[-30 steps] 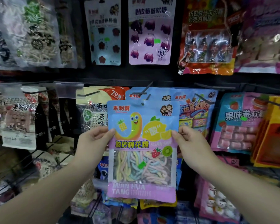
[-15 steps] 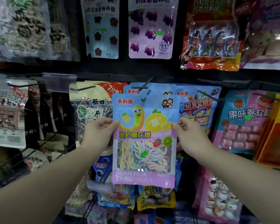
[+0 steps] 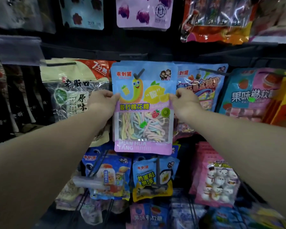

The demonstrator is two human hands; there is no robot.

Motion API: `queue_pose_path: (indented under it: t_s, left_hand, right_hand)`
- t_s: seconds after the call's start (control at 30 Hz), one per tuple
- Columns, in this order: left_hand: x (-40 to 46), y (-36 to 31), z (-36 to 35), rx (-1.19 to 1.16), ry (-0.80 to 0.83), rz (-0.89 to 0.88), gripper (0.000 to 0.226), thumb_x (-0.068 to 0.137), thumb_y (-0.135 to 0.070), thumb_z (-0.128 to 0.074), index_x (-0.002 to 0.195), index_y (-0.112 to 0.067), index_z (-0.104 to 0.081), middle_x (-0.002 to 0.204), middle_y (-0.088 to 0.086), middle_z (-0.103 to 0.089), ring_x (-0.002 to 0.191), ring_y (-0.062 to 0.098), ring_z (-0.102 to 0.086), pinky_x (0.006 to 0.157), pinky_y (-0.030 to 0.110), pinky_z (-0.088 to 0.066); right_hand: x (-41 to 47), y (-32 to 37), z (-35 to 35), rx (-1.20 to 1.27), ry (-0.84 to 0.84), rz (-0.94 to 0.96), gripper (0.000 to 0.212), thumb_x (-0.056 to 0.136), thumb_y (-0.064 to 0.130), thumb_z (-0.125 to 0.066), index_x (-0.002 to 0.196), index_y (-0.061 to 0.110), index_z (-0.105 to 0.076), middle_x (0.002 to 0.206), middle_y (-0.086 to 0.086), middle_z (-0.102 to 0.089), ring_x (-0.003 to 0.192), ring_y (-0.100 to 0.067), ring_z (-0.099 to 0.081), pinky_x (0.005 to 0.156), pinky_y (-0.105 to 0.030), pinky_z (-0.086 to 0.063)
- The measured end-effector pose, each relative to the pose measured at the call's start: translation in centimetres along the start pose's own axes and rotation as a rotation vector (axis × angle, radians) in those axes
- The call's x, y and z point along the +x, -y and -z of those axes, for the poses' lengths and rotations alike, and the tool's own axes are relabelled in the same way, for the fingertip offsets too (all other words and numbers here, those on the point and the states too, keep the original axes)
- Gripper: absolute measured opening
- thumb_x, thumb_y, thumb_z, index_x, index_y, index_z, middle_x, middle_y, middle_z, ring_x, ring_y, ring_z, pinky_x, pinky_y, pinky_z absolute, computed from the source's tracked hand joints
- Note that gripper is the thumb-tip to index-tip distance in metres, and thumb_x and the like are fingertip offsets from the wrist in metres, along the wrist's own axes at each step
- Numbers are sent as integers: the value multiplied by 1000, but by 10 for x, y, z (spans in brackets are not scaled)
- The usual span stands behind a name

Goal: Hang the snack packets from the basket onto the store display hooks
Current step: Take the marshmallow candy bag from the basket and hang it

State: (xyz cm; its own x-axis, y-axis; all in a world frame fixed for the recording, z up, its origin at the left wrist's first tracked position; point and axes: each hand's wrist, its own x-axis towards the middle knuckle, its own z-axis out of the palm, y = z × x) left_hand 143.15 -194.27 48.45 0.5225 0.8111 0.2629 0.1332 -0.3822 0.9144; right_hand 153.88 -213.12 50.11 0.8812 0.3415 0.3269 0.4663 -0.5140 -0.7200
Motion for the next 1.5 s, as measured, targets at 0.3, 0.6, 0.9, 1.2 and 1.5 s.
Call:
queue_pose_path:
  t_s: [0.3,0.6,0.9,1.2,1.5]
  left_hand:
    - [-85,41,20,383,-47,-343,39,89,-37,-62,119,-14,-55,107,-1,-54,90,18,-54,77,34,-48]
    - [-276,110,56,675,237,-303,12,86,-40,-63,91,-31,-58,69,-15,-53,61,12,-53,53,27,-40]
    - [-461,198,17,817,516,46,20,89,-43,-54,104,-31,-62,101,-10,-66,92,20,-63,69,30,-49]
    - [-615,329,-35,719,707,571,18,89,-35,-54,92,-22,-67,90,4,-70,80,25,-65,63,27,-49]
    - [-696,432,-126,602,871,860,22,91,-13,-53,70,-8,-49,72,6,-59,54,14,-49,43,29,-40]
  right_hand:
    - [-67,-49,11,-175,-37,207,19,94,25,-52,100,7,-47,95,-11,-58,87,-30,-56,73,-39,-48]
    - [-204,-128,49,-830,326,959,29,64,18,-82,84,8,-64,70,-8,-63,59,-29,-62,45,-28,-41]
    - [-343,-225,27,-992,918,825,41,101,23,-34,141,12,-31,133,-10,-45,119,-29,-44,91,-40,-41]
    - [-453,-385,-21,-1047,1102,628,31,94,20,-43,124,14,-46,125,-8,-53,116,-27,-51,89,-37,-42]
    - [-526,-534,-81,-1078,1265,343,34,91,23,-47,123,12,-49,126,-11,-54,116,-31,-53,90,-39,-46]
